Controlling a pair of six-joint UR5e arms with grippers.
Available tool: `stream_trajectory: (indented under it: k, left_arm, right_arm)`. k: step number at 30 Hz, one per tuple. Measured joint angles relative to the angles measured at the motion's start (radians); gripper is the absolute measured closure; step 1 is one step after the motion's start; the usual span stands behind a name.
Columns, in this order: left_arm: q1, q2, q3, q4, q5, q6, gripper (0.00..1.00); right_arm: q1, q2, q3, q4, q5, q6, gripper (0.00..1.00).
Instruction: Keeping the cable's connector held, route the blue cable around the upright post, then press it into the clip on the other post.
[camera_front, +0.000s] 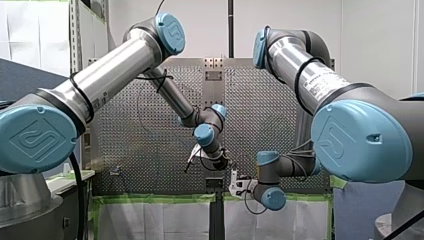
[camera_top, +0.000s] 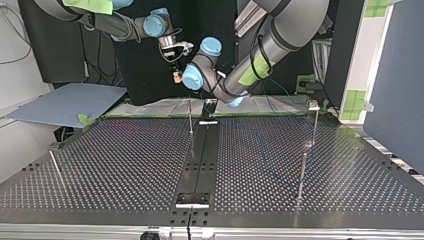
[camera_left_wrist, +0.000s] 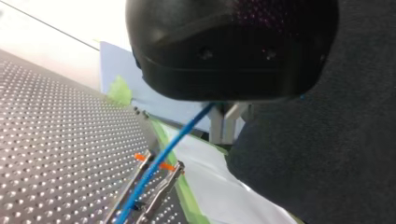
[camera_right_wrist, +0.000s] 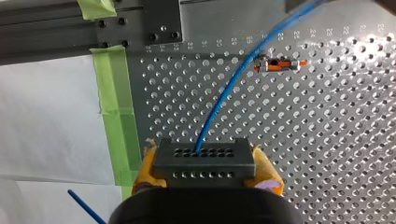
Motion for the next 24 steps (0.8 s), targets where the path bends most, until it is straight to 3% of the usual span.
stream_trajectory:
  k: [7, 12, 17, 24]
  left_arm:
    - [-0.004, -0.006, 0.000, 0.058, -0.030, -0.060, 1.00]
    - [-0.008, -0.042, 0.000, 0.077, -0.062, -0.059, 1.00]
    - [-0.011, -0.082, 0.000, 0.120, -0.063, -0.090, 1.00]
    - [-0.014, -0.092, 0.000, 0.185, -0.076, -0.150, 1.00]
  right_arm:
    - [-0.003, 0.000, -0.003, 0.003, 0.002, 0.003, 1.00]
    - [-0.008, 0.000, -0.003, 0.007, 0.010, 0.003, 1.00]
    - [-0.017, 0.000, -0.003, 0.016, 0.022, 0.001, 1.00]
    - [-0.037, -0.002, -0.005, 0.017, 0.034, 0.001, 1.00]
